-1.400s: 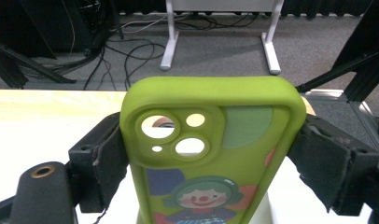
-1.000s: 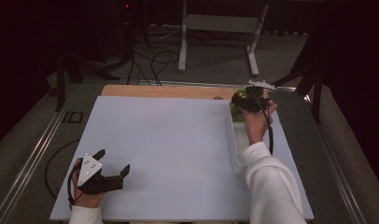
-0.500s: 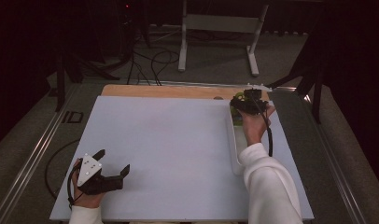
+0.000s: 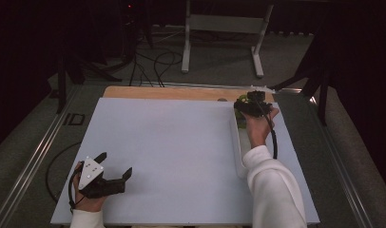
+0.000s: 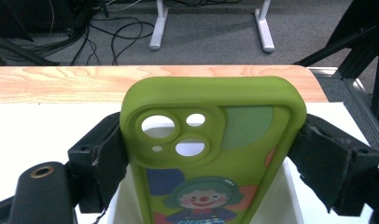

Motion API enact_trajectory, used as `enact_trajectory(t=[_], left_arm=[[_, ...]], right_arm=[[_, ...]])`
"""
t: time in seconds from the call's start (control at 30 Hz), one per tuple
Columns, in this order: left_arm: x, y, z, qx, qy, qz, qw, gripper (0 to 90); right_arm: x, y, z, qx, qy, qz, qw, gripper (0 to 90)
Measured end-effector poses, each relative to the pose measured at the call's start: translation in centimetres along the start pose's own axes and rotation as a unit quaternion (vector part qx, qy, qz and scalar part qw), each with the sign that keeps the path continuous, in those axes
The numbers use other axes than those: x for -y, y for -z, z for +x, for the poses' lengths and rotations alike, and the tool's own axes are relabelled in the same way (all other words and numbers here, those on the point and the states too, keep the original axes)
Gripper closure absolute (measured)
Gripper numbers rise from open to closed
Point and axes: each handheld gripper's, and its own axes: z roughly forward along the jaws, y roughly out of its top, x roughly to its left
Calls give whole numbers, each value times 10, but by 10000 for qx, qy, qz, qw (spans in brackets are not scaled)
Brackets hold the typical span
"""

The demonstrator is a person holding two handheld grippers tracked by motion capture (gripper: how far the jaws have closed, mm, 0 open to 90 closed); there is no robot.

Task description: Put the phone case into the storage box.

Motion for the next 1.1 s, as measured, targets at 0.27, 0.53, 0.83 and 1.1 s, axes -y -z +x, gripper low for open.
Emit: enact_trajectory(t=[0.27, 0.53, 0.83, 1.1], left_arm=[[0, 0, 0, -10, -5, -3, 10000, 0], [0, 1, 0, -15, -5, -2, 10000, 0], [0, 1, 0, -9, -1, -10, 10000, 0], [0, 1, -1, -17, -4, -17, 10000, 0]], right_arm=[[1, -1, 2, -7, 70, -28, 10000, 155], [0, -2, 0, -168, -41, -17, 9998, 101], [-2, 2, -3, -240, -135, -165, 9995, 76], [-3, 7, -4, -269, -124, -218, 9993, 77]])
